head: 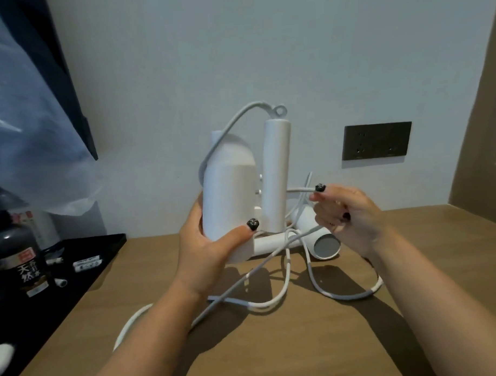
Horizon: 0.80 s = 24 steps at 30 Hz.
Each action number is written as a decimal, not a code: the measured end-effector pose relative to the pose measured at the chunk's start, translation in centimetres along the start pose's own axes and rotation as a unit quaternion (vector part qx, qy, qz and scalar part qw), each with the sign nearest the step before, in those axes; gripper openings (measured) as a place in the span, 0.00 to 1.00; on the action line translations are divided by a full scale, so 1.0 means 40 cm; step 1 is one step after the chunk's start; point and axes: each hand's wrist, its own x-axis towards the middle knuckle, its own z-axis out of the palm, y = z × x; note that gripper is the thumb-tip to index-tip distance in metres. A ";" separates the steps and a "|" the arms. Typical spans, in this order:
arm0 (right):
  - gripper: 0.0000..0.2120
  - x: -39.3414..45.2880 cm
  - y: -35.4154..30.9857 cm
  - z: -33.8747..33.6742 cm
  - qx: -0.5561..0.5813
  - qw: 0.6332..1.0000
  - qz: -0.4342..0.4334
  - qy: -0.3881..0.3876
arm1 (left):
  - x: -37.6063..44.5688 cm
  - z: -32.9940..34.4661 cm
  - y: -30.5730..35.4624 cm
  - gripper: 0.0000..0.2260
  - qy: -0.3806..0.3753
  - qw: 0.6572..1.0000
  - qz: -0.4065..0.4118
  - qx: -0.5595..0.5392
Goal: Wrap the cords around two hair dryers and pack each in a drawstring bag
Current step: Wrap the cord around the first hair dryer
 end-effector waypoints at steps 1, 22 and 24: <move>0.08 0.008 -0.002 0.012 -0.015 1.000 -0.005 0.016 | -0.007 0.006 -0.009 0.30 0.007 0.999 0.019 0.046; 0.12 -0.036 0.171 0.125 -0.402 0.902 -0.083 0.134 | -0.022 -0.019 -0.121 0.38 0.066 0.965 0.006 0.252; 0.16 -0.044 0.173 0.132 -0.376 0.917 -0.063 0.119 | -0.023 -0.017 -0.116 0.37 0.064 0.958 0.003 0.279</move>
